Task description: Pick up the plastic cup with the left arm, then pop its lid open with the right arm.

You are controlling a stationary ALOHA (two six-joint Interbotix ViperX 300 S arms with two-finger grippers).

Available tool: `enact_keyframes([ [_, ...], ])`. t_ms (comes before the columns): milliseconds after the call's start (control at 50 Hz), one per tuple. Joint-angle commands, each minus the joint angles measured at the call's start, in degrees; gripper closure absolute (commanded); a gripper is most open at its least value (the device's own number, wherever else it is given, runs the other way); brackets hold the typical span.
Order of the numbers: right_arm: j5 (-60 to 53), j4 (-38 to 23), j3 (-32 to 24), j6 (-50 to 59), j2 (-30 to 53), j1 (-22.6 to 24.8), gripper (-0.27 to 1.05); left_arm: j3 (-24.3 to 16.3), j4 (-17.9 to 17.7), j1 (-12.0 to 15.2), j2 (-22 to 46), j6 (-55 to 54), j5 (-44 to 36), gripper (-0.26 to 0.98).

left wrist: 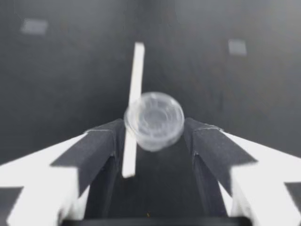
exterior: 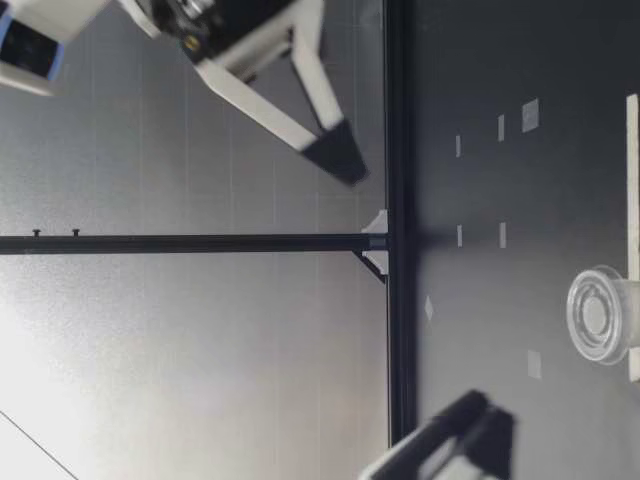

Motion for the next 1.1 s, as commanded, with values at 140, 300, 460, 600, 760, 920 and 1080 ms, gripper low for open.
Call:
enact_keyframes([
  [140, -1.05, 0.0, -3.08, 1.23, 3.78, 0.79, 0.83, -1.58, -0.09, -0.44, 3.6, 0.53, -0.18, 0.16],
  [300, -1.49, 0.0, -4.75, 2.64, 7.38, 1.41, 0.83, -1.85, -0.09, -0.44, 5.71, 0.7, -0.18, 0.16],
  [460, -1.49, 0.0, -6.68, 2.81, 9.93, 1.41, 0.83, -2.99, -0.09, -0.44, 7.91, 0.7, -0.18, 0.16],
  [600, -1.49, 0.09, -7.73, 2.81, 11.95, 1.41, 0.83, -3.69, 0.0, -0.44, 9.23, 0.7, -0.09, 0.15],
  [760, -1.49, 0.0, -8.88, 2.9, 14.24, 1.41, 0.83, -4.75, -0.09, -0.44, 10.9, 0.35, -0.09, 0.15],
  [920, -1.41, 0.0, -9.93, 2.9, 16.35, 1.41, 0.83, -5.98, -0.09, -0.44, 11.95, 0.26, -0.09, 0.15],
  [1080, -1.32, 0.0, -10.02, 2.9, 17.31, 1.41, 0.83, -6.77, -0.09, -0.44, 13.01, 0.35, -0.09, 0.15],
])
